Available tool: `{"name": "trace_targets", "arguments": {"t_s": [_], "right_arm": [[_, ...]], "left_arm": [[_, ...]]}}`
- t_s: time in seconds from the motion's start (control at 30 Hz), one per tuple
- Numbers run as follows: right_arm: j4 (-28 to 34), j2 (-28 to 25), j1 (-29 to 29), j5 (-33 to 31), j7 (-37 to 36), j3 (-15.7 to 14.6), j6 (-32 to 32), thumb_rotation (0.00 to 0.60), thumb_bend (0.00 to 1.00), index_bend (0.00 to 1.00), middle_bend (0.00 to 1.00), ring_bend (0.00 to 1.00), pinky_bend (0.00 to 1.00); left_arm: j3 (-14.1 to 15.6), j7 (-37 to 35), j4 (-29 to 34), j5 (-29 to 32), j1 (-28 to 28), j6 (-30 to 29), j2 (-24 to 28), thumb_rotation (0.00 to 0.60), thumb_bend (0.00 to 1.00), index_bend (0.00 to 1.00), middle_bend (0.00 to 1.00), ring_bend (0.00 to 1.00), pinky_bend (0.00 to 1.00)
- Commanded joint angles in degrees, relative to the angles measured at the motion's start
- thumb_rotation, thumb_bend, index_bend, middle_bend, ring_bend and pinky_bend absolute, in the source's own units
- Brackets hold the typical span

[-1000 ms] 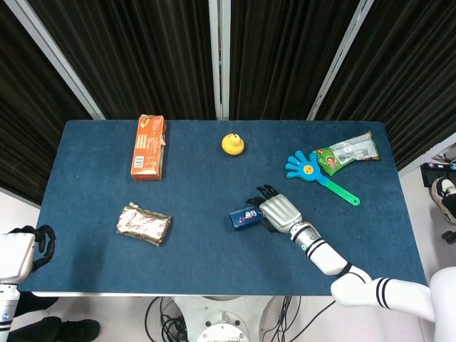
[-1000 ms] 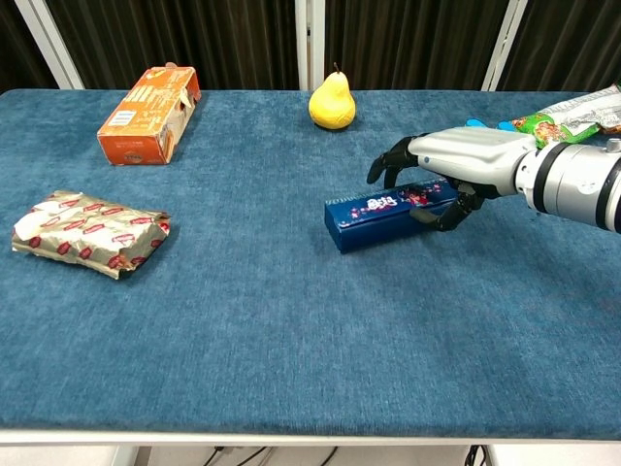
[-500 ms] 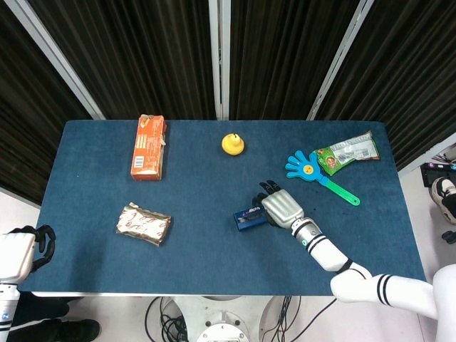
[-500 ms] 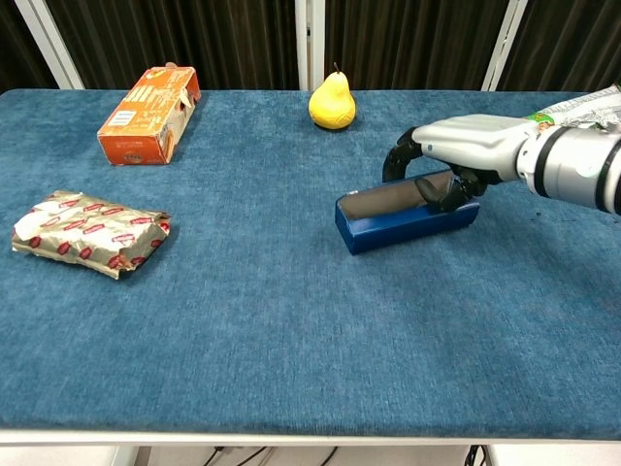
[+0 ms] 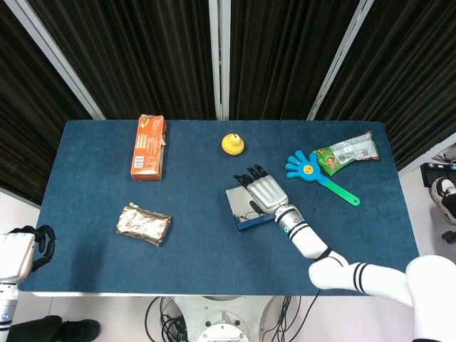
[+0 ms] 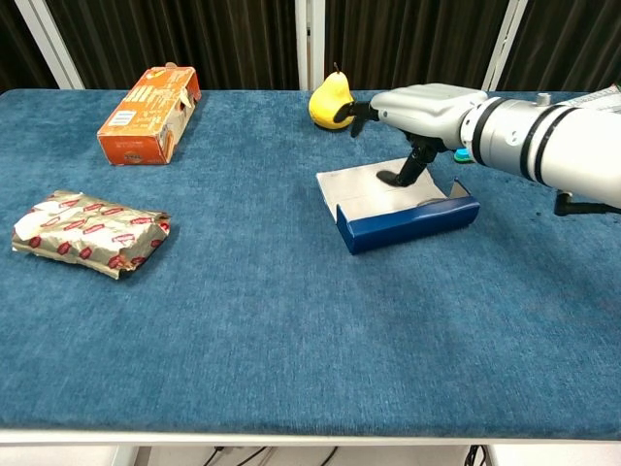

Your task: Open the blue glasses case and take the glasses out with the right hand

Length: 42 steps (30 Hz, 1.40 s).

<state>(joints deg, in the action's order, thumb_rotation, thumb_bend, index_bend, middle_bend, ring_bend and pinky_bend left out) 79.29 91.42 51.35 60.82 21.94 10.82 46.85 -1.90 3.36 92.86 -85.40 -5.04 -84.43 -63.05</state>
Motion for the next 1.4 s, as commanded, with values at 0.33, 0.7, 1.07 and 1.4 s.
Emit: {"name": "trace_targets", "arguments": {"t_s": [0.33, 0.7, 1.07, 1.4], "right_arm": [[8.08, -6.95, -7.45, 13.3, -3.78, -8.54, 6.57, 0.6, 0.16, 0.04, 0.13, 0.0, 0.0], [7.32, -9.72, -9.99, 10.35, -4.38, -9.53, 5.21, 0.6, 0.41, 0.04, 0.22, 0.0, 0.0], [8.2, -11.95, -12.53, 14.72, -7.12, -12.08, 5.92, 0.6, 0.47, 0.04, 0.26, 0.0, 0.0], [12.32, -14.04, -16.21, 25.24, -9.96, -17.02, 10.58, 0.6, 0.47, 0.04, 0.28, 0.0, 0.0]], "left_arm": [[0.11, 0.09, 0.08, -0.2, 0.07, -0.14, 0.05, 0.6, 0.36, 0.7, 0.71, 0.55, 0.57], [0.12, 0.13, 0.02, -0.14, 0.18, -0.26, 0.03, 0.6, 0.36, 0.7, 0.71, 0.55, 0.57], [0.04, 0.54, -0.03, -0.04, 0.23, -0.4, -0.13, 0.6, 0.36, 0.7, 0.71, 0.55, 0.57], [0.09, 0.41, -0.04, -0.19, 0.25, -0.44, -0.12, 0.6, 0.36, 0.7, 0.71, 0.55, 0.57]]}}
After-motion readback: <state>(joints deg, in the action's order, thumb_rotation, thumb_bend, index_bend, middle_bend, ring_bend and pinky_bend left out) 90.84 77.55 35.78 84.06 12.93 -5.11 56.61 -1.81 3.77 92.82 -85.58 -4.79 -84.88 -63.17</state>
